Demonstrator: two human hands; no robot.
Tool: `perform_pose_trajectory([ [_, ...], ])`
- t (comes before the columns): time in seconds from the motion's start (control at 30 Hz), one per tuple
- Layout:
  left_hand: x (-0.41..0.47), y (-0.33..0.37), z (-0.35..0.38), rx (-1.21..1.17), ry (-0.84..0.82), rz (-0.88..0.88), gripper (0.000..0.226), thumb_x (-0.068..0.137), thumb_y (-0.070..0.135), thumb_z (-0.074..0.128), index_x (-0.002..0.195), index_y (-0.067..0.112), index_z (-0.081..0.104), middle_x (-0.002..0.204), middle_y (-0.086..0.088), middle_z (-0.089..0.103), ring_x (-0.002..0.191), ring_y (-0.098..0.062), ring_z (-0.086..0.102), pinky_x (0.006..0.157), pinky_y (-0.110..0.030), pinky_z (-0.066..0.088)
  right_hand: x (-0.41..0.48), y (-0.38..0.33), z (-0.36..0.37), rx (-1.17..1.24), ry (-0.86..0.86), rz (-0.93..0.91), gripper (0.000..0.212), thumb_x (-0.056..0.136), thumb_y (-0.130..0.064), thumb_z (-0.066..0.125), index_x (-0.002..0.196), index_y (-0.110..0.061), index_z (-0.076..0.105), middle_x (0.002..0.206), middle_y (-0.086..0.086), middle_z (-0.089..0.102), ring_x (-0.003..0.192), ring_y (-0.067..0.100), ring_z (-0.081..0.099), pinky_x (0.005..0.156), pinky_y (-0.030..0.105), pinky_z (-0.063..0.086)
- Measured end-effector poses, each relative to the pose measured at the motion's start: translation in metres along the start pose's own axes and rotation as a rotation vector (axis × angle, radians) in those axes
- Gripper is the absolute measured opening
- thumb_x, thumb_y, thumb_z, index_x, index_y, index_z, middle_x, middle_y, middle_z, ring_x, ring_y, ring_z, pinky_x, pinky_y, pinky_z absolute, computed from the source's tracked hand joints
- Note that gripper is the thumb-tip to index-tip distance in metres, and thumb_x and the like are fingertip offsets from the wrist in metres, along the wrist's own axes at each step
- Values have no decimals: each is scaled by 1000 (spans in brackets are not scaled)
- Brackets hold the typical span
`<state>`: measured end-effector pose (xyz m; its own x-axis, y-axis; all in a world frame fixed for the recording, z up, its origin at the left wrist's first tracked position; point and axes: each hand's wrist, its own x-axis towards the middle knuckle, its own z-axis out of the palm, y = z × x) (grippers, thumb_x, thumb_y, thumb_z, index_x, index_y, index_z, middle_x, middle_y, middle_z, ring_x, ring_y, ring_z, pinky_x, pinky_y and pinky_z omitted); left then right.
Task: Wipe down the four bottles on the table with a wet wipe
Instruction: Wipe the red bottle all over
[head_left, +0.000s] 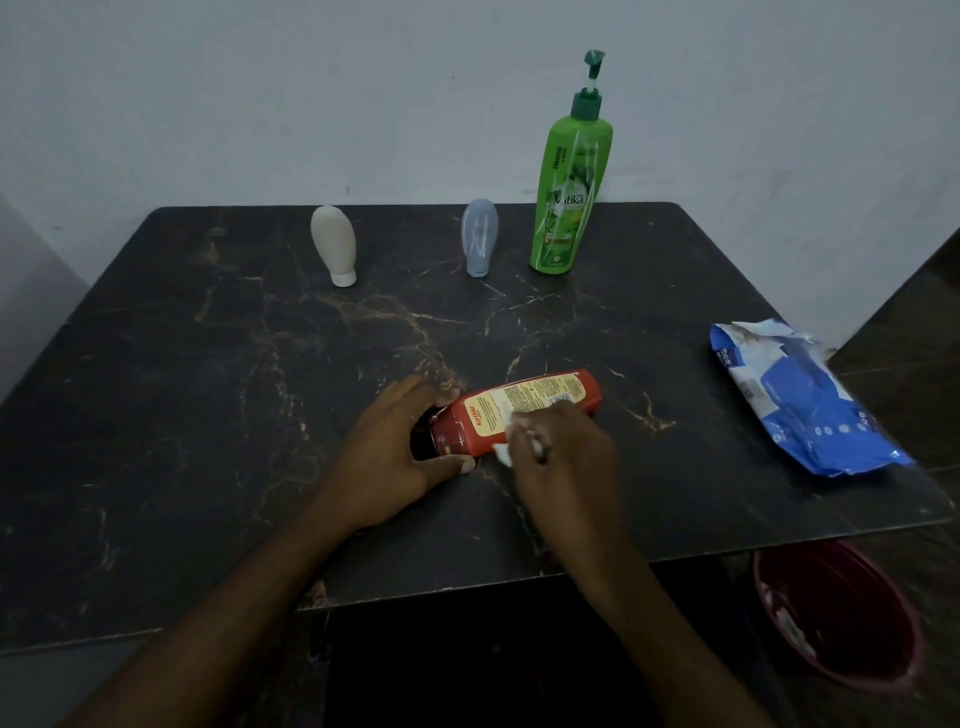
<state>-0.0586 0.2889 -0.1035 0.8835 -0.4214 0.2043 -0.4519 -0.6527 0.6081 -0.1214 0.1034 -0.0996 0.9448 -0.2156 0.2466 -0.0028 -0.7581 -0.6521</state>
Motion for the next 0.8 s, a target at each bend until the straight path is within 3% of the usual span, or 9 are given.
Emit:
perform_pose_trajectory([
  [0.2, -1, 1, 0, 10, 20, 44, 62, 75, 31, 88, 129, 21, 60, 118, 15, 55, 109, -5, 52, 90, -21, 45, -11, -21, 11, 79, -24, -149, 20, 94, -19, 62, 110, -15, 73, 101, -4, 61, 81, 5, 59, 75, 17, 49],
  [0.3, -1, 1, 0, 18, 23, 43, 64, 74, 37, 88, 129, 22, 60, 118, 16, 54, 108, -5, 51, 90, -24, 47, -7, -15, 5, 61, -32, -146, 19, 95, -21, 61, 110, -17, 72, 99, -7, 60, 80, 1, 56, 70, 6, 40],
  [0.4, -1, 0, 0, 8, 6, 29, 69, 74, 43, 87, 134, 23, 58, 122, 14, 54, 111, -5, 51, 90, -27, 48, 3, 2, -9, 1, -29, -76, 19, 95, -23, 62, 110, -17, 71, 101, -4, 66, 79, -3, 56, 68, 4, 41],
  [0.5, -2, 1, -1, 21, -15, 19, 72, 76, 45, 85, 138, 24, 55, 126, 16, 52, 114, -5, 49, 92, -29, 50, 20, 29, -33, 48, 15, 89, 15, 91, -22, 68, 104, -15, 71, 91, -6, 67, 77, -2, 59, 71, 12, 51],
  [0.6, -2, 3, -1, 30, -14, 23, 73, 76, 45, 85, 139, 25, 54, 124, 19, 49, 113, -2, 47, 91, -25, 48, 32, 49, -51, 64, 41, 234, 16, 91, -29, 69, 100, -16, 71, 85, -11, 63, 72, -5, 54, 58, 5, 42],
  [0.73, -3, 4, -1, 33, -17, 29, 74, 77, 45, 84, 141, 25, 53, 126, 17, 48, 114, -3, 46, 91, -26, 48, 34, 50, -50, 57, 97, 254, 17, 94, -29, 65, 104, -17, 72, 92, -8, 64, 67, -7, 52, 57, 0, 39],
  [0.8, -4, 4, 0, 45, -14, 34, 73, 77, 46, 84, 140, 26, 52, 127, 17, 48, 115, -2, 45, 91, -26, 48, 32, 46, -44, 54, 103, 265, 17, 95, -27, 64, 105, -16, 71, 94, -4, 67, 67, -6, 52, 54, 4, 37],
])
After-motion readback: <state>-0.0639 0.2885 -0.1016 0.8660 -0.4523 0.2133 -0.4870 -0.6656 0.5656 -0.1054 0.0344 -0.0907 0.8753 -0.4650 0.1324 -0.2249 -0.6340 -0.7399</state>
